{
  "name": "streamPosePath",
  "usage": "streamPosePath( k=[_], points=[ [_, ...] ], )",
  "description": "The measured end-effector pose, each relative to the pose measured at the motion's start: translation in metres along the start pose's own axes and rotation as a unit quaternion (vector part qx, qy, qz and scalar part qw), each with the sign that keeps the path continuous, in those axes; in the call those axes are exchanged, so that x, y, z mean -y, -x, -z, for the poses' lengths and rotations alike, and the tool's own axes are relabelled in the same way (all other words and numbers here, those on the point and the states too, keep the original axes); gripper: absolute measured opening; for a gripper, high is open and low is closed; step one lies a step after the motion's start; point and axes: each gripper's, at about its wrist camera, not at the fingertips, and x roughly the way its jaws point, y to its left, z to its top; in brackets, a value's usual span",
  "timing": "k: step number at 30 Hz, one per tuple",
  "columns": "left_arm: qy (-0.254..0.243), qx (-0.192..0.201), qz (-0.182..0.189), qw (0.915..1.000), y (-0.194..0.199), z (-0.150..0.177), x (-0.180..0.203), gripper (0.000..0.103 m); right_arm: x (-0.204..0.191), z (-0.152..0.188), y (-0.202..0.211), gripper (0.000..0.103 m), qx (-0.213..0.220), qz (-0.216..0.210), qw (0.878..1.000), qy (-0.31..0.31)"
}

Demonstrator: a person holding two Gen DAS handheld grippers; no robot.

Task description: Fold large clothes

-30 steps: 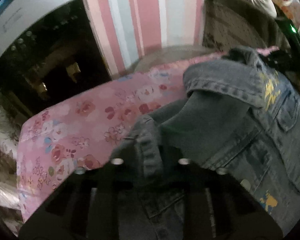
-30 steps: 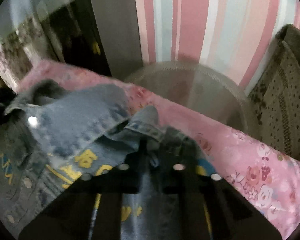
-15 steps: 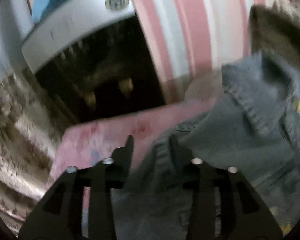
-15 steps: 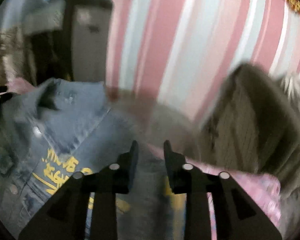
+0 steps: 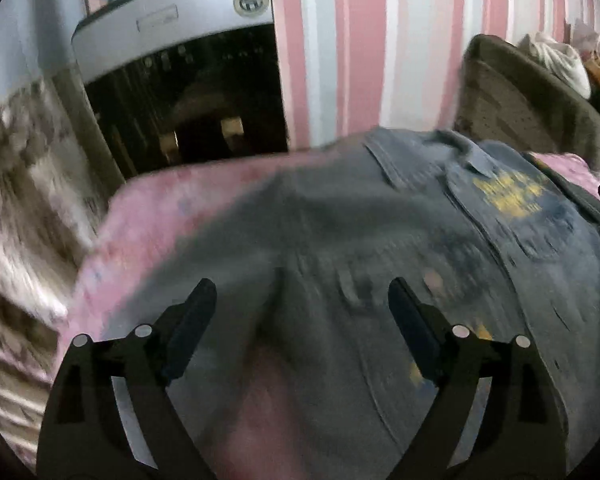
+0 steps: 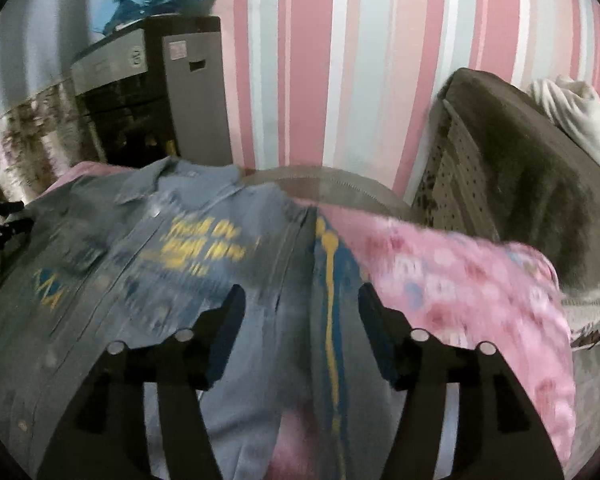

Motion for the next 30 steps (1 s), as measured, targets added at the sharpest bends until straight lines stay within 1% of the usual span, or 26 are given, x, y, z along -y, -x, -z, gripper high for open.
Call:
streamPosePath(
  k=[2,4,6,8,10,11,13,15,16,18,19,20,21,22,23,24,25,26,29,30],
  points=[
    [-0.004,-0.007,-0.006,1.0000,0.005,0.014,0.007,0.088,-0.003,0.017,0.013,0.061,-0.010,0.009,1.000,0.005],
    [-0.004,-0.018,-0.001,0.9998,0.008,0.029,0.011,0.088,-0.002,0.030,0.019,0.061,-0.019,0.017,1.000,0.005],
    [0.000,-0.029,0.000,0.9996,0.010,0.042,0.013,0.088,0.001,0.043,0.028,0.061,-0.022,0.027,0.999,-0.003],
    [0.006,-0.031,0.000,0.9995,0.016,0.053,0.012,0.088,0.006,0.054,0.037,0.061,-0.022,0.033,0.999,-0.012],
    [0.010,-0.025,-0.002,0.9996,0.021,0.055,0.006,0.088,0.011,0.065,0.046,0.061,-0.025,0.042,0.999,-0.019],
    [0.010,-0.019,-0.008,0.9997,0.025,0.057,0.006,0.088,0.014,0.070,0.050,0.061,-0.029,0.047,0.998,-0.021],
    [0.009,-0.011,-0.008,0.9999,0.030,0.057,0.007,0.089,0.021,0.082,0.059,0.061,-0.029,0.059,0.997,-0.029],
    [0.012,0.003,-0.010,0.9999,0.038,0.057,0.009,0.096,0.027,0.088,0.068,0.061,-0.026,0.070,0.997,-0.035],
    [0.013,0.007,-0.011,0.9998,0.040,0.056,0.010,0.096,0.031,0.093,0.074,0.061,-0.023,0.077,0.996,-0.041],
    [0.017,0.009,-0.009,0.9998,0.043,0.056,0.011,0.097,0.038,0.101,0.082,0.067,-0.027,0.083,0.995,-0.053],
    [0.018,0.010,-0.006,0.9998,0.044,0.056,0.012,0.097,0.041,0.106,0.083,0.070,-0.036,0.085,0.994,-0.057],
    [0.018,0.011,-0.004,0.9998,0.045,0.056,0.013,0.097,0.042,0.111,0.081,0.070,-0.047,0.087,0.993,-0.058],
    [0.015,0.013,-0.004,0.9998,0.046,0.056,0.016,0.097,0.043,0.115,0.079,0.068,-0.055,0.088,0.993,-0.056],
    [0.012,0.014,-0.004,0.9998,0.047,0.055,0.019,0.097,0.044,0.118,0.076,0.061,-0.057,0.089,0.993,-0.052],
    [0.007,0.013,-0.004,0.9999,0.047,0.055,0.022,0.097,0.044,0.119,0.074,0.040,-0.056,0.092,0.993,-0.050],
    [0.002,0.014,-0.006,0.9999,0.047,0.055,0.025,0.097,0.048,0.118,0.071,0.034,-0.058,0.081,0.993,-0.059],
    [-0.001,0.016,-0.008,0.9998,0.047,0.054,0.028,0.097,0.053,0.115,0.072,0.019,-0.049,0.078,0.993,-0.071],
    [-0.005,0.017,-0.009,0.9998,0.048,0.053,0.031,0.097,0.057,0.111,0.073,0.012,-0.038,0.083,0.993,-0.075],
    [-0.011,0.025,-0.016,0.9995,0.052,0.051,0.035,0.097,0.085,0.087,0.088,0.011,0.021,0.130,0.987,-0.090],
    [-0.013,0.028,-0.017,0.9994,0.053,0.049,0.036,0.097,0.097,0.080,0.089,0.012,0.024,0.147,0.984,-0.095]
  ],
)
